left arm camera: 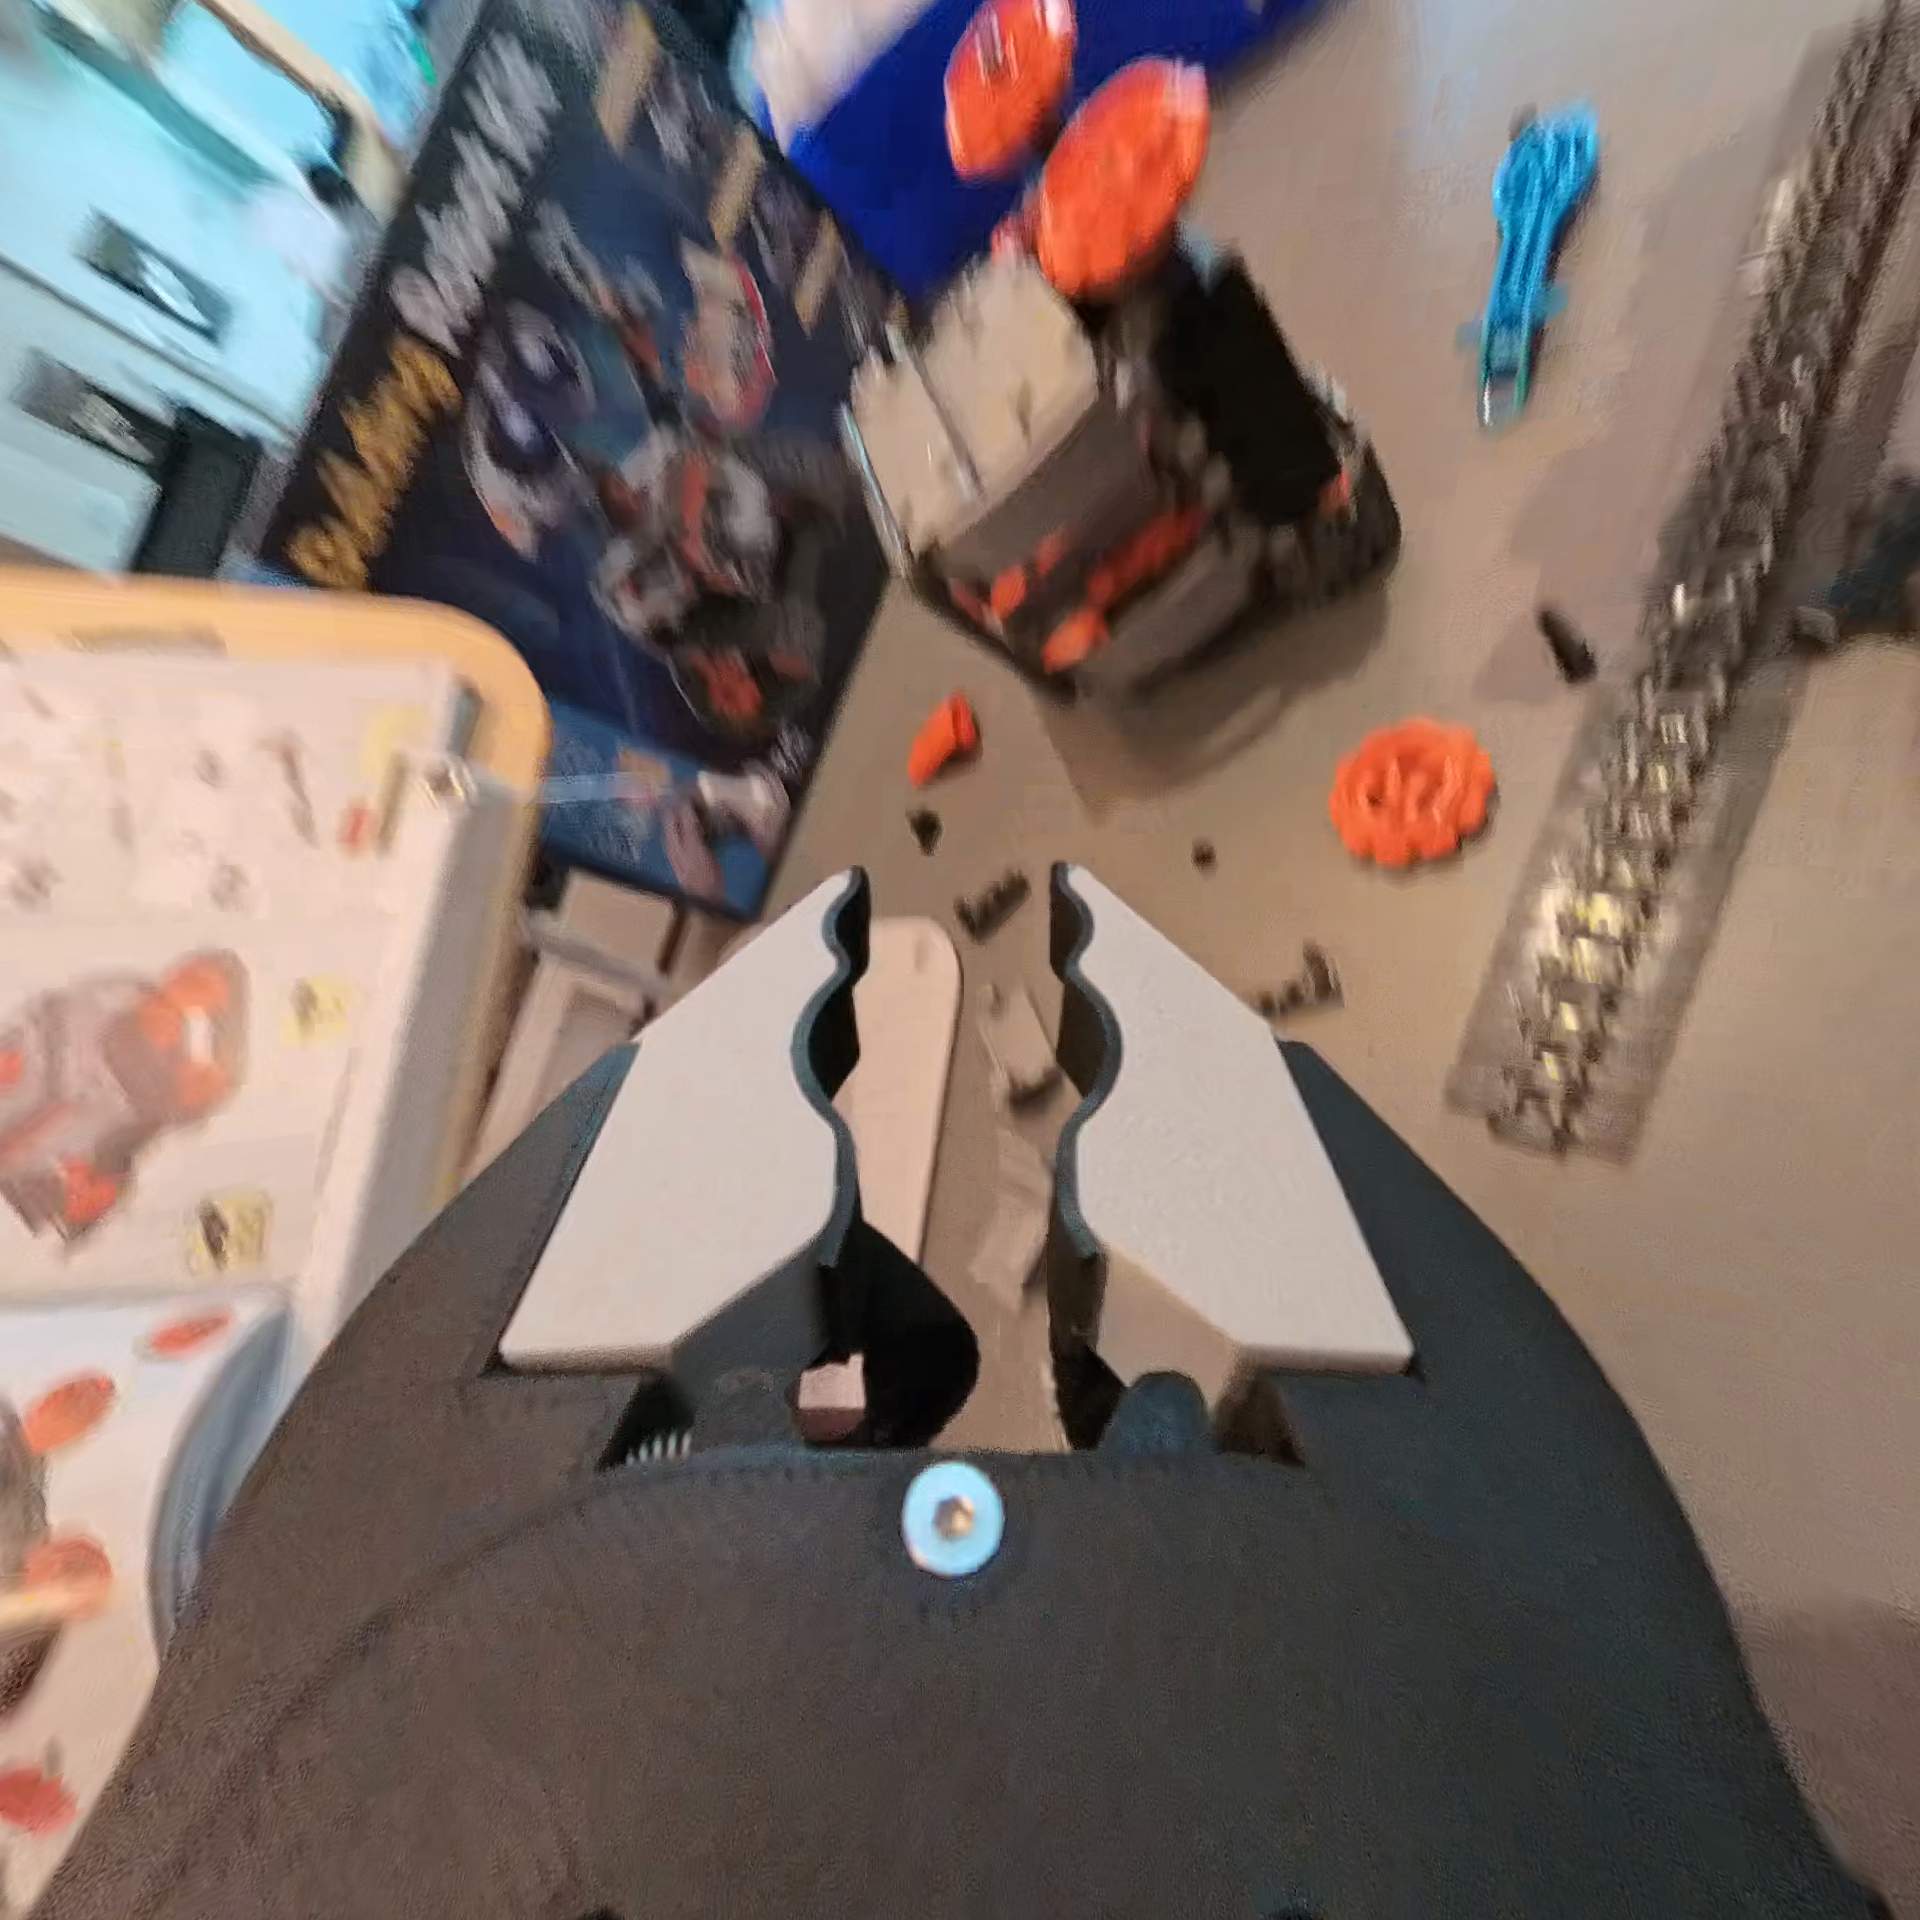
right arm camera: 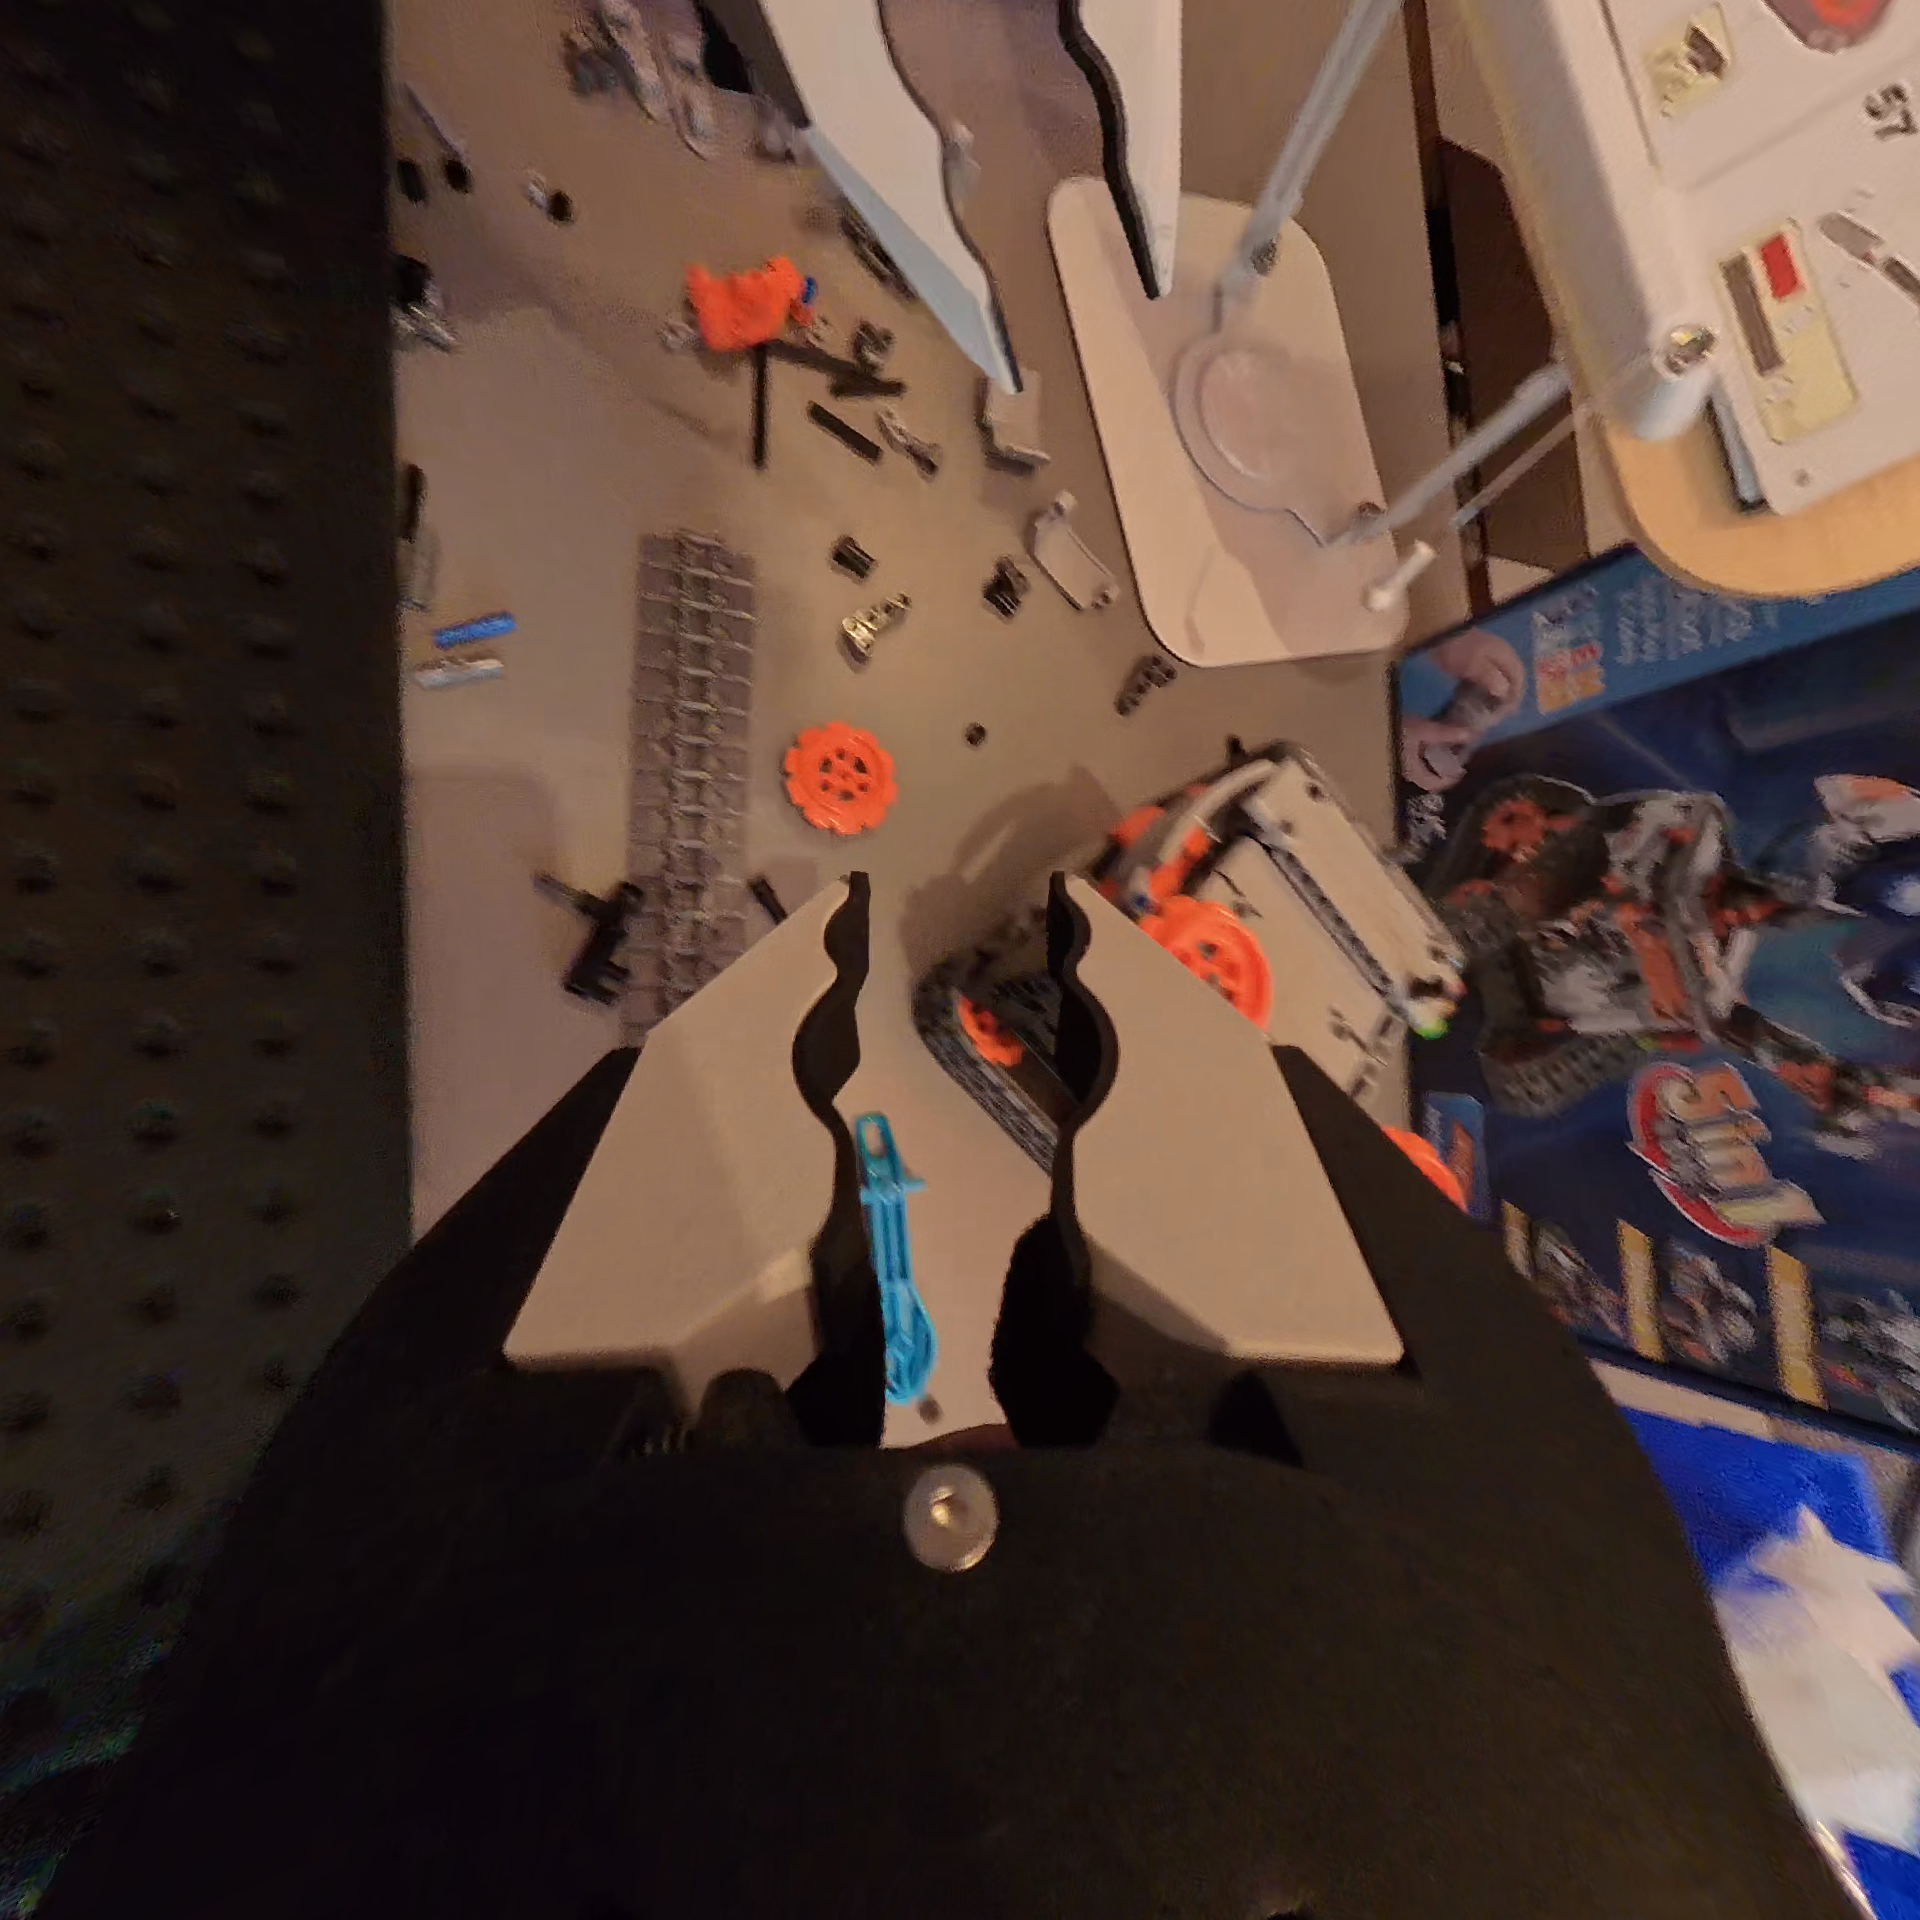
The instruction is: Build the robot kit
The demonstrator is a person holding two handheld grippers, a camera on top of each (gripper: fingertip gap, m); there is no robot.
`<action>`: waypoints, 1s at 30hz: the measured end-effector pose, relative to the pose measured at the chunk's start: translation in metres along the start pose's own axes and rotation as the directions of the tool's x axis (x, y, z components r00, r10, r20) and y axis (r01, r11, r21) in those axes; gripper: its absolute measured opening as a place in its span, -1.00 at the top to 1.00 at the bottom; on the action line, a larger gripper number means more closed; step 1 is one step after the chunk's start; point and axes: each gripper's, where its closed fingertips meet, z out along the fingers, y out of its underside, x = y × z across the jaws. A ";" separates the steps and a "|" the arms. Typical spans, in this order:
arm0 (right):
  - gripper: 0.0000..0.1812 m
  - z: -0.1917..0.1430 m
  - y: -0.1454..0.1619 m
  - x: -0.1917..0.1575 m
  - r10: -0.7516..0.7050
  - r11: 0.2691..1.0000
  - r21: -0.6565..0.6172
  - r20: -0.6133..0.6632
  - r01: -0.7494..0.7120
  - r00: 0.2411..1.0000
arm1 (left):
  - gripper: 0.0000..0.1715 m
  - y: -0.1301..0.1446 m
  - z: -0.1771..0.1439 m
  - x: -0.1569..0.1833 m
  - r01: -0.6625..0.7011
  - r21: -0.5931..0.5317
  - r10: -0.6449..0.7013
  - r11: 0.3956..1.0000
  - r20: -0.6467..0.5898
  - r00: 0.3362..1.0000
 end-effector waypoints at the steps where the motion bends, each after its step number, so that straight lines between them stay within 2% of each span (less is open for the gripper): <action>1: 0.65 0.005 -0.003 -0.010 -0.002 1.000 0.026 0.013 0.002 1.000 | 0.61 0.016 -0.006 0.004 0.012 -0.049 -0.013 0.999 -0.023 1.000; 3: 0.66 0.016 -0.004 -0.027 -0.006 0.998 0.062 0.030 0.004 1.000 | 0.66 0.039 -0.018 0.021 0.026 -0.109 -0.037 0.994 -0.099 0.994; 5: 0.66 0.026 -0.003 -0.038 0.009 0.995 0.098 0.039 -0.013 0.999 | 0.66 0.055 -0.021 0.024 0.046 -0.149 -0.058 0.988 -0.077 0.995; 7: 0.69 0.035 0.002 -0.043 0.056 0.988 0.139 0.050 -0.063 0.997 | 0.66 0.066 -0.015 0.036 0.050 -0.170 -0.071 0.984 -0.118 0.990; 8: 0.68 0.040 0.005 -0.045 0.080 0.984 0.157 0.061 -0.089 0.995 | 0.67 0.066 -0.009 0.036 0.064 -0.163 -0.083 0.985 -0.110 0.991; 10: 0.68 0.049 0.014 -0.047 0.097 0.979 0.171 0.066 -0.107 0.993 | 0.67 0.057 0.009 0.051 0.104 -0.141 -0.129 0.984 -0.175 0.976; 12: 0.69 0.054 0.021 -0.045 0.122 0.975 0.180 0.059 -0.131 0.991 | 0.69 0.048 0.037 0.059 0.139 -0.134 -0.164 0.981 -0.204 0.965; 15: 0.69 0.055 0.030 -0.039 0.156 0.968 0.192 0.039 -0.160 0.987 | 0.74 0.046 0.078 0.065 0.196 -0.159 -0.231 0.968 -0.242 0.942; 17: 0.71 0.055 0.032 -0.038 0.172 0.961 0.209 0.045 -0.178 0.984 | 0.75 0.049 0.093 0.072 0.168 -0.189 -0.219 0.967 -0.296 0.930; 19: 0.71 0.056 0.036 -0.039 0.178 0.961 0.206 0.044 -0.183 0.983 | 0.78 0.049 0.100 0.078 0.152 -0.211 -0.217 0.966 -0.334 0.917; 22: 0.71 0.056 0.040 -0.040 0.182 0.960 0.209 0.048 -0.188 0.982 | 0.79 0.047 0.105 0.078 0.205 -0.223 -0.277 0.953 -0.367 0.888; 25: 0.71 0.055 0.044 -0.038 0.193 0.956 0.213 0.049 -0.200 0.980 | 0.93 0.046 0.106 0.082 0.223 -0.228 -0.300 0.948 -0.394 0.869; 30: 0.74 0.053 0.049 -0.033 0.205 0.953 0.222 0.019 -0.204 0.979 | 0.95 0.046 0.108 0.079 0.256 -0.225 -0.326 0.940 -0.372 0.869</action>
